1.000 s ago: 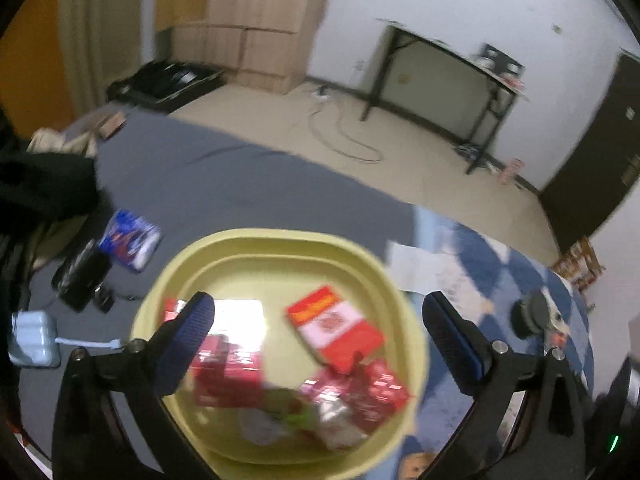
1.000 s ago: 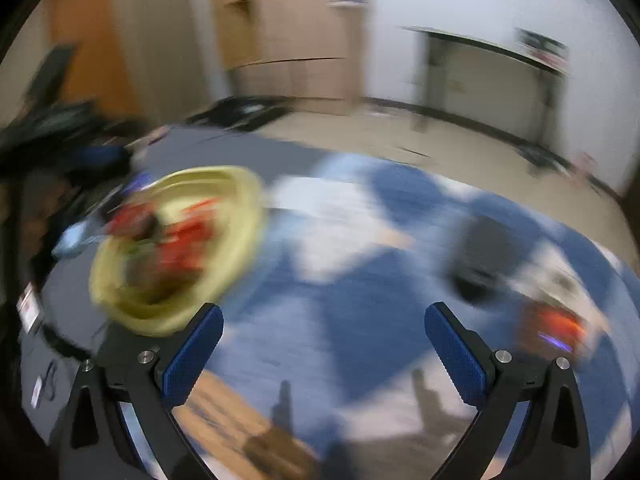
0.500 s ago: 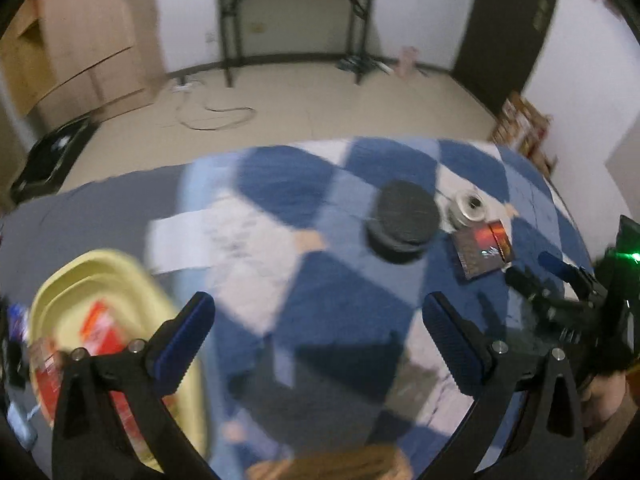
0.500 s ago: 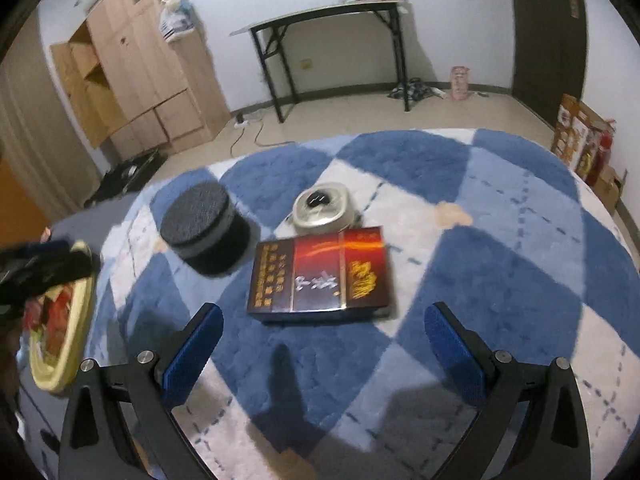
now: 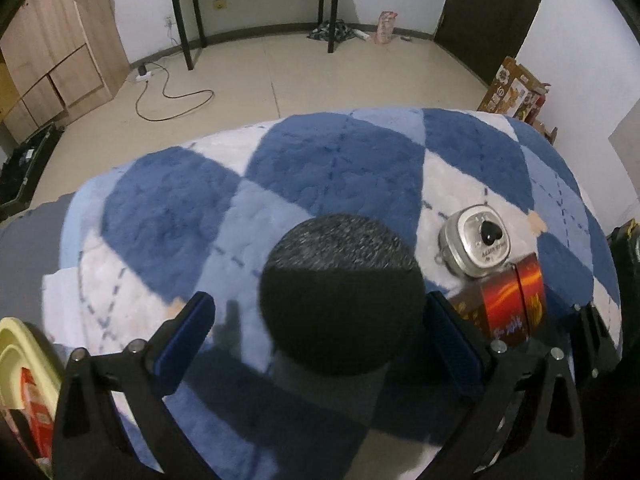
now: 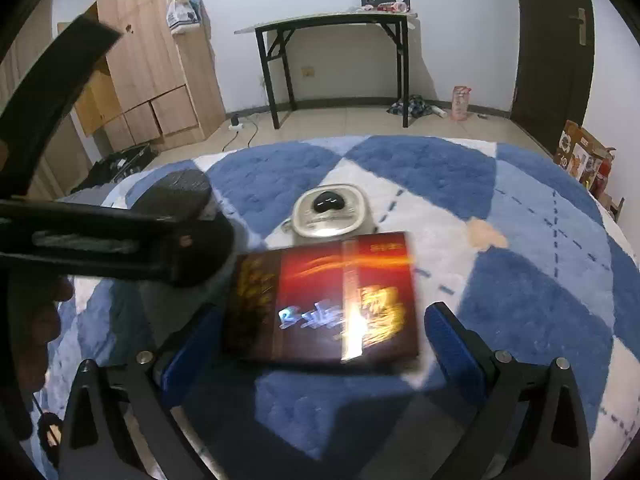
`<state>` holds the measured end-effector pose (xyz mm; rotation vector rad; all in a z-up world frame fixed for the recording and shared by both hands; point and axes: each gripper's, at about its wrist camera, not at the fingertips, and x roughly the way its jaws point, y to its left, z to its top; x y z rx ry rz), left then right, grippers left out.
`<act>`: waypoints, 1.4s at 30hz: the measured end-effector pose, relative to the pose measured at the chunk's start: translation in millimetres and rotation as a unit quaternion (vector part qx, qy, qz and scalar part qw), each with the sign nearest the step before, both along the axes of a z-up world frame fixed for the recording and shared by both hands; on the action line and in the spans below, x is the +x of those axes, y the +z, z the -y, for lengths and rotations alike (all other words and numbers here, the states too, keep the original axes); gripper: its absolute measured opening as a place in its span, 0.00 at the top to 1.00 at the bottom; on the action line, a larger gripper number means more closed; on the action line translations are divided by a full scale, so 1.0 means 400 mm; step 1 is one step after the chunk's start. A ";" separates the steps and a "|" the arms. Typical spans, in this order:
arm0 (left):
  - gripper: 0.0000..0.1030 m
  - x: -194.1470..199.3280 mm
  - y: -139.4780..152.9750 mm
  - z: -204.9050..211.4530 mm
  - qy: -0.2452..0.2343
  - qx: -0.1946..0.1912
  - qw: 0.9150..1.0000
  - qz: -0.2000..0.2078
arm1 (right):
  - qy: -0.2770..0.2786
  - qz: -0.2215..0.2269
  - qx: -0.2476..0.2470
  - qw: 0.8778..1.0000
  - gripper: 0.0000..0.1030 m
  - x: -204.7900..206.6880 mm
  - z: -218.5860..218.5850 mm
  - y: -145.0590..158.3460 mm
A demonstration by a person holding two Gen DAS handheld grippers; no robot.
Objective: Organize rigid objects
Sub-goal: 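Grasp the dark red pack with the right tool while the left tool grasps the second black foam cylinder, then carry the dark red pack and foam cylinder into the yellow tray and open both tools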
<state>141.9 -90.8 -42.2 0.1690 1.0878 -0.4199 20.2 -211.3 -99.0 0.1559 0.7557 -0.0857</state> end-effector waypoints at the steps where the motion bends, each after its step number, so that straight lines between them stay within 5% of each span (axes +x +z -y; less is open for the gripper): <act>1: 0.12 0.001 -0.004 0.001 0.001 -0.002 1.000 -0.003 | 0.002 0.000 -0.001 1.000 0.00 -0.002 -0.005 -0.003; 4: 0.31 0.011 -0.017 0.001 0.005 -0.011 1.000 -0.016 | 0.008 -0.011 -0.030 0.999 0.00 0.010 -0.027 -0.019; 7: 0.32 0.000 -0.007 -0.006 0.004 -0.011 1.000 -0.009 | 0.007 -0.006 -0.023 1.000 0.04 0.014 -0.020 -0.026; 8: 0.32 -0.011 0.005 -0.017 0.005 -0.010 1.000 -0.003 | 0.004 -0.004 -0.018 1.000 0.12 0.013 -0.012 -0.024; 24: 0.32 -0.259 0.257 -0.387 0.074 -0.032 0.996 0.043 | 0.031 0.014 0.011 0.999 0.13 -0.093 -0.024 0.047; 31: 0.32 -0.271 0.298 -0.634 0.181 -0.043 0.979 0.081 | 0.146 0.013 -0.018 0.989 0.13 -0.128 -0.191 0.104; 34: 0.32 -0.244 0.282 -0.703 0.220 0.005 0.971 0.089 | 0.216 0.010 -0.011 0.976 0.13 -0.124 -0.309 0.132; 42: 0.32 -0.177 0.209 -0.854 0.279 0.016 0.959 0.040 | 0.350 0.021 -0.013 0.937 0.13 -0.051 -0.650 0.178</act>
